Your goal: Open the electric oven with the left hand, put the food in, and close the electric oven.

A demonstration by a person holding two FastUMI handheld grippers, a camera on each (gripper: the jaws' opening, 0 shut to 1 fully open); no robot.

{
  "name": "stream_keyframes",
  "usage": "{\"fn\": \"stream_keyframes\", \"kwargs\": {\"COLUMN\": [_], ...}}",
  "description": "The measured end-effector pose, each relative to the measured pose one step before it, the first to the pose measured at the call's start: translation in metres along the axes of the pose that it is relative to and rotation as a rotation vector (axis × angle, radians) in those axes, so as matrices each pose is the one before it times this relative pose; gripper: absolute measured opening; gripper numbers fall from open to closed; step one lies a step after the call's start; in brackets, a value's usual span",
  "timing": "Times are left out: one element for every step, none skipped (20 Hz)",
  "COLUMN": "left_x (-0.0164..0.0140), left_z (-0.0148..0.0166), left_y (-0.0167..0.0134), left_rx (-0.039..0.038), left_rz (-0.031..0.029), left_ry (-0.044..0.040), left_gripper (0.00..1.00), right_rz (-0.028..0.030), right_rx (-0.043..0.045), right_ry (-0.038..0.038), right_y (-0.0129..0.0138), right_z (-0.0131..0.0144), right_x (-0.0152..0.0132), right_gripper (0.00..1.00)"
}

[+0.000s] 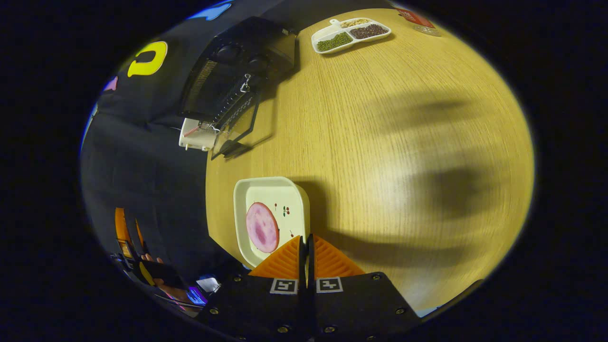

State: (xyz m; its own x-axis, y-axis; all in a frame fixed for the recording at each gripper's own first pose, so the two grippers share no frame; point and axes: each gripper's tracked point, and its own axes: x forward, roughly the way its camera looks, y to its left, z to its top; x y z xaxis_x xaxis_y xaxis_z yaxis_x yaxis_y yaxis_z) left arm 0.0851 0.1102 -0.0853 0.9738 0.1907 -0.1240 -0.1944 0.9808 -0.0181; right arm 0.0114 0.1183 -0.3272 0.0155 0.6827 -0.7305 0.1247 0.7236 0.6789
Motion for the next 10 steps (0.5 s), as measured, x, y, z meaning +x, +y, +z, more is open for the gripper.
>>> {"fn": "stream_keyframes", "kwargs": {"left_x": [0.0015, 0.00176, 0.00213, 0.0012, 0.00198, 0.0024, 0.0024, 0.00184, 0.00173, 0.00205], "left_z": [0.00024, -0.00006, 0.00061, -0.00098, 0.00004, 0.00085, 0.00047, 0.0002, 0.0016, -0.00038], "left_y": [0.00021, -0.00025, -0.00033, 0.00074, 0.00167, 0.00297, 0.00184, 0.00307, 0.00339, 0.00463], "left_rx": [-0.0029, -0.00193, -0.00187, -0.00072, 0.00232, 0.00218, -0.00076, -0.00309, -0.00272, -0.00165], "left_rz": [-0.00022, -0.00071, -0.0032, -0.002, 0.00103, 0.00234, 0.00081, 0.00187, 0.00161, 0.00334], "left_ry": [-0.00024, -0.00094, 0.00106, 0.00038, -0.00001, -0.00353, -0.00416, -0.00175, -0.00181, -0.00008], "left_gripper": [0.98, 1.0, 0.98, 0.98, 0.98, 1.0, 1.0, 1.0, 1.0, 1.0], "right_rz": [0.01526, 0.00776, 0.00976, 0.0046, 0.00843, 0.00616, 0.00502, 0.00382, -0.00154, 0.00243], "right_rx": [0.01967, 0.02592, 0.02197, 0.02781, 0.02749, 0.02919, 0.02145, 0.01315, 0.00919, 0.00843], "right_ry": [-0.01512, -0.01923, -0.02319, -0.03167, -0.02321, -0.0245, -0.01986, -0.01943, -0.02172, -0.01845], "right_y": [0.0092, 0.00743, 0.00863, 0.0077, 0.00819, 0.00793, 0.00806, 0.00767, 0.00796, 0.00869], "right_z": [0.00248, 0.00346, 0.00467, 0.00456, 0.00385, 0.00538, 0.00253, 0.00543, 0.00409, 0.00411], "right_x": [0.00127, 0.00123, 0.00212, 0.001, 0.00245, 0.00135, 0.00113, 0.00309, 0.00187, 0.00536], "right_gripper": [0.0, 0.0, 0.0, 0.0, 0.0, 0.0, 0.0, 0.0, 0.0, 0.0]}}
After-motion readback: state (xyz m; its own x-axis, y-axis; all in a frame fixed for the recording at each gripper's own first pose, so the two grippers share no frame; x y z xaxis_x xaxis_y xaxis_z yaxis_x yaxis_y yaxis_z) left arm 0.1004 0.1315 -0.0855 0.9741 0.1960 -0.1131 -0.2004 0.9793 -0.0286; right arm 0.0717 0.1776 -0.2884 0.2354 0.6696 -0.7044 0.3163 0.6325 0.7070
